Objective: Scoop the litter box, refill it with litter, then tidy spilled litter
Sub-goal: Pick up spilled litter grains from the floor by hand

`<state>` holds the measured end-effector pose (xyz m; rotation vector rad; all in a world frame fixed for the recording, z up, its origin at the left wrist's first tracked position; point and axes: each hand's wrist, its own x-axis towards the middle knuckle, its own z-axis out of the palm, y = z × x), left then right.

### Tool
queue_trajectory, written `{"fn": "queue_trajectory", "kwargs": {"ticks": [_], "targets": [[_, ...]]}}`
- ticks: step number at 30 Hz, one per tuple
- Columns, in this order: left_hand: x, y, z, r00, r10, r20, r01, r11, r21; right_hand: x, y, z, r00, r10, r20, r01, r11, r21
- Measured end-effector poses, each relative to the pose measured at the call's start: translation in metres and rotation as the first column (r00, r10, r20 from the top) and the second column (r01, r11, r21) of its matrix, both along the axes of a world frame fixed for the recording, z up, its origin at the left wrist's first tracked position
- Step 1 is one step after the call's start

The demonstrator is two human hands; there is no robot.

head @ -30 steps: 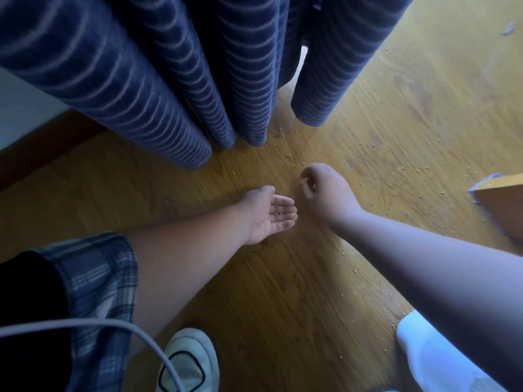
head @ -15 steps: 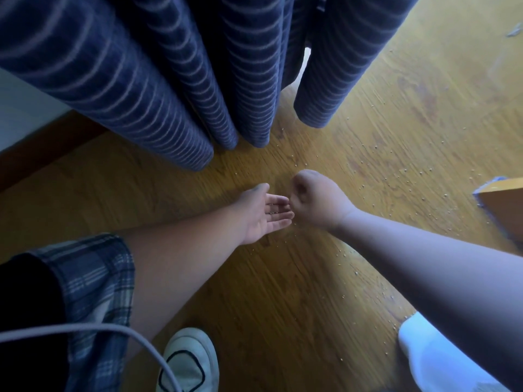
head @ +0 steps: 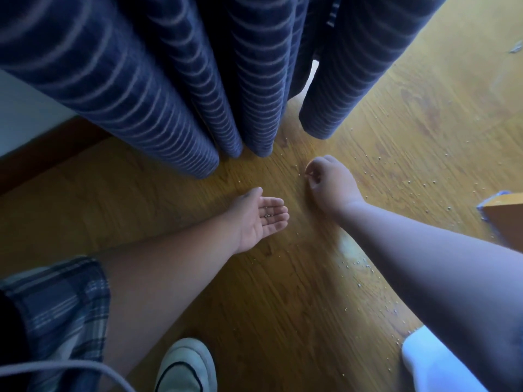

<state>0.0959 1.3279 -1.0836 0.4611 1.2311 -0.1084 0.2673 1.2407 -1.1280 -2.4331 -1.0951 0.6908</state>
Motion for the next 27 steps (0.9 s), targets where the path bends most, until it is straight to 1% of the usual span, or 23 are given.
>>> {"fn": "queue_trajectory", "kwargs": {"ticks": [4,7,10,13,18,24,25,27], "targets": [[-0.008,0.001,0.002,1.000,-0.002,-0.021,0.002,1.000,0.021,-0.002,-0.001,-0.003,0.999,0.024,0.049,-0.025,1.000,0.003],[-0.011,-0.001,0.003,0.999,-0.017,-0.035,0.018,1.000,0.020,-0.003,0.005,0.001,0.999,-0.005,0.043,0.005,1.000,-0.006],[-0.008,-0.004,0.006,1.000,-0.011,-0.026,0.011,1.000,0.016,-0.005,0.007,0.003,0.999,-0.031,0.027,0.030,0.999,0.021],[-0.005,-0.006,0.007,1.000,-0.014,-0.009,0.014,1.000,0.008,-0.006,0.008,0.004,1.000,0.006,0.005,-0.006,0.999,0.046],[-0.004,-0.007,0.008,1.000,-0.018,-0.015,0.018,1.000,0.000,-0.007,0.011,-0.001,0.997,0.067,0.022,-0.068,0.997,0.038],[-0.008,-0.003,0.010,1.000,-0.003,-0.014,0.003,1.000,0.006,-0.007,0.013,-0.001,0.978,0.167,0.126,-0.163,0.986,-0.036],[-0.009,-0.002,0.011,1.000,-0.002,-0.012,0.002,1.000,0.005,-0.007,0.015,0.000,0.982,0.140,0.130,-0.138,0.990,-0.024],[-0.010,0.000,0.011,1.000,0.006,-0.009,-0.006,1.000,0.001,-0.004,0.024,0.002,0.994,0.033,0.109,-0.036,0.999,0.024]]}}
